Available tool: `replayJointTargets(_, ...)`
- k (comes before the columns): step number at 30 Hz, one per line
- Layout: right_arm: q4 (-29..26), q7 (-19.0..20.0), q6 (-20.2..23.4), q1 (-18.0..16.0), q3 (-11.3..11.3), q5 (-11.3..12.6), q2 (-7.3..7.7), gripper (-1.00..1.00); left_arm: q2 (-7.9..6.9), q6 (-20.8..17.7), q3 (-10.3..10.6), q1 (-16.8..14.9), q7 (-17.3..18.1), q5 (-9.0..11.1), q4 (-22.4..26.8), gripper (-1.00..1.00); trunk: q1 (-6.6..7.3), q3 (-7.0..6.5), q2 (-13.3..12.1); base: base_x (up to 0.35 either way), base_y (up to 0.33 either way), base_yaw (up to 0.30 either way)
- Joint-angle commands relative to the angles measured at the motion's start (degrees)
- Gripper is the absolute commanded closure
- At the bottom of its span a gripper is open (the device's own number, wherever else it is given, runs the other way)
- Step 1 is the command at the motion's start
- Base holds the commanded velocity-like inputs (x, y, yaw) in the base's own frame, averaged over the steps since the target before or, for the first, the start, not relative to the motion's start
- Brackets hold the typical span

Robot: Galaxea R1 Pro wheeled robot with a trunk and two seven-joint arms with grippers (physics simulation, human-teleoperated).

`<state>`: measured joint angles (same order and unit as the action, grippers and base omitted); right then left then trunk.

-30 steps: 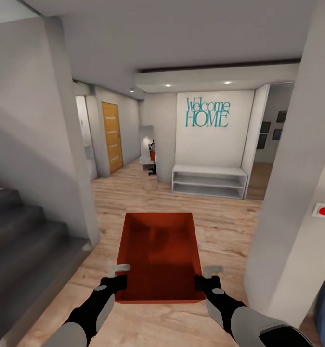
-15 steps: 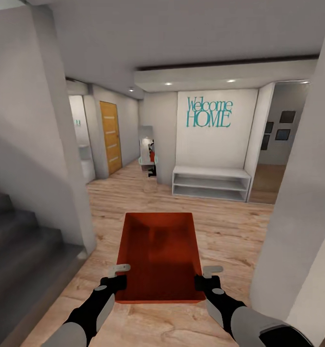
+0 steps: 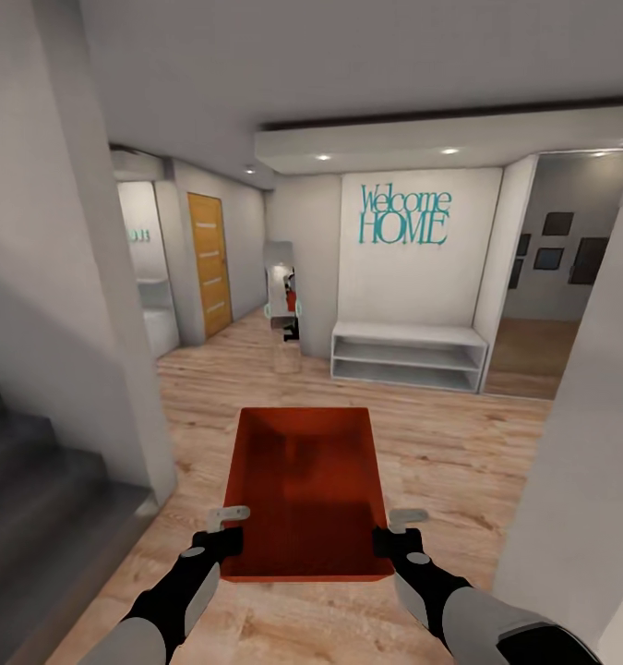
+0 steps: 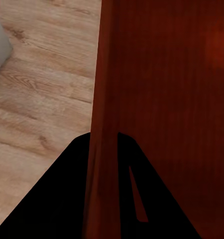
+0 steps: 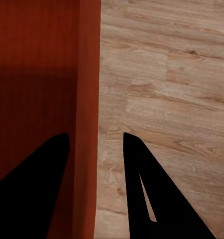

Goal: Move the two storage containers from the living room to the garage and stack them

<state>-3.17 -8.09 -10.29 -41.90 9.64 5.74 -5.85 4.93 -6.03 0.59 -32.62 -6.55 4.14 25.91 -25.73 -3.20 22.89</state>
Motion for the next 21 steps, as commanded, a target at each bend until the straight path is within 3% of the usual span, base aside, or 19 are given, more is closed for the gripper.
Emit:
replayJointTargets(1, -0.2, 0.0, -1.0, 0.0, -2.0, -0.1, -0.21, 1.00, 0.05, -0.4, -1.2, 0.0, -0.5, 1.8, 0.0, 1.00, -0.05, 0.02, 0.0, 0.324, 0.000, 0.000)
replayJointTargets(21, -0.1, 0.0, -0.9, 0.0, -2.0, -0.1, -0.21, 1.00, 0.08, -0.3, -1.2, 0.0, -0.5, 1.8, 0.0, 1.00, -0.05, 0.02, 0.0, 0.324, 0.000, 0.000)
